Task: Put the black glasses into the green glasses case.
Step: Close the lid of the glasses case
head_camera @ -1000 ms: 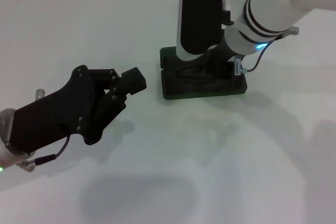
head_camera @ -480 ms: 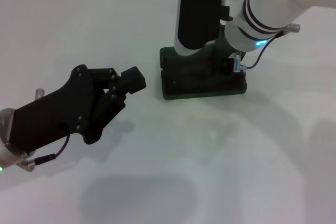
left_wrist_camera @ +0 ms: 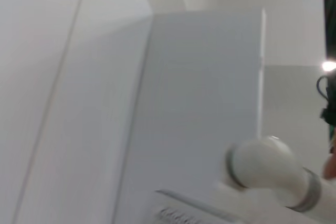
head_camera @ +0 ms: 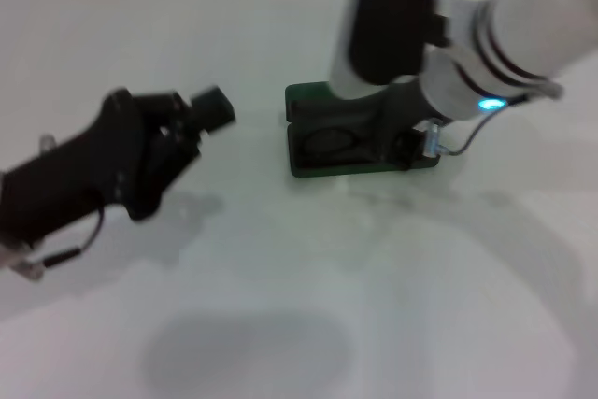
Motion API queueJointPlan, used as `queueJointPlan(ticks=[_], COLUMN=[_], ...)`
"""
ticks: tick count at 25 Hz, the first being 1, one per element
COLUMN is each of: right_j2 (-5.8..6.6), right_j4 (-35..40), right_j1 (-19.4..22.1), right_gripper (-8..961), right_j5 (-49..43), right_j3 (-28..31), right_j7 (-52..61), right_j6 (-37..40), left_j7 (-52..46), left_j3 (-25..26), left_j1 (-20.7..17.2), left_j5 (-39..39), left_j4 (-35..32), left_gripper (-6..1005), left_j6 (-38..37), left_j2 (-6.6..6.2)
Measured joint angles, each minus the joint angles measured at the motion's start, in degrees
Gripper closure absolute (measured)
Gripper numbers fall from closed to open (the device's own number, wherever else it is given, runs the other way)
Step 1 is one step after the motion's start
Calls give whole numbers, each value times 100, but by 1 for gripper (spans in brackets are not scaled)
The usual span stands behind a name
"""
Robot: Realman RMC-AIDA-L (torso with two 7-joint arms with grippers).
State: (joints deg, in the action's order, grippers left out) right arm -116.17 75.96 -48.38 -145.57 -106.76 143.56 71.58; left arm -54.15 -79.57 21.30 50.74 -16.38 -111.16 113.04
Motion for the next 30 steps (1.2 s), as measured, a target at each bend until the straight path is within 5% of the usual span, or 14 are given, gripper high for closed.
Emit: queueJointPlan(ticks=[3,6,9,12,16,18,20,25,30], right_j2=[15,11,8,54,43,49,61,62,60], right_j4=[625,991,565,-187,-821,-1078,-1298,-1738,-2136], right_j1=[839,1958,2481,2907,3508,3591,3641,3677,3605], right_gripper=[739,741,742,743,743,743,742,742,742], right_j5=[592,1881,3150,4335,4788,4792,4785,4781,4813], right_j3=[505,1532,2557,3242,4073,4309,4520,4727,4875], right_j7=[-393,-1481,-2648,-3787,-4551,-4638,-4709,-4966,-5281], right_j6=[-42,129,666,1346,1899,2013,2098,2148,2129], left_j7=[-198,-641,-1441,-2133,-2670,-2844,-2993,-3529,-3665], left_j3=[303,442,491,523,530,529,529,534,526], left_j1=[178,533,737,1059,2129,2554,2864,3303,3435], left_j5=[11,21,283,1100,2471,3037,3531,4539,4871], left_j4=[-28,-139,-654,-1165,-1162,-1049,-985,-971,-798], left_gripper=[981,973,960,947,930,763,764,769,776], left_j6=[226,705,1486,2330,3370,3857,4294,5117,5433], left_j2=[-174,-499,-781,-878,-713,-550,-371,64,233])
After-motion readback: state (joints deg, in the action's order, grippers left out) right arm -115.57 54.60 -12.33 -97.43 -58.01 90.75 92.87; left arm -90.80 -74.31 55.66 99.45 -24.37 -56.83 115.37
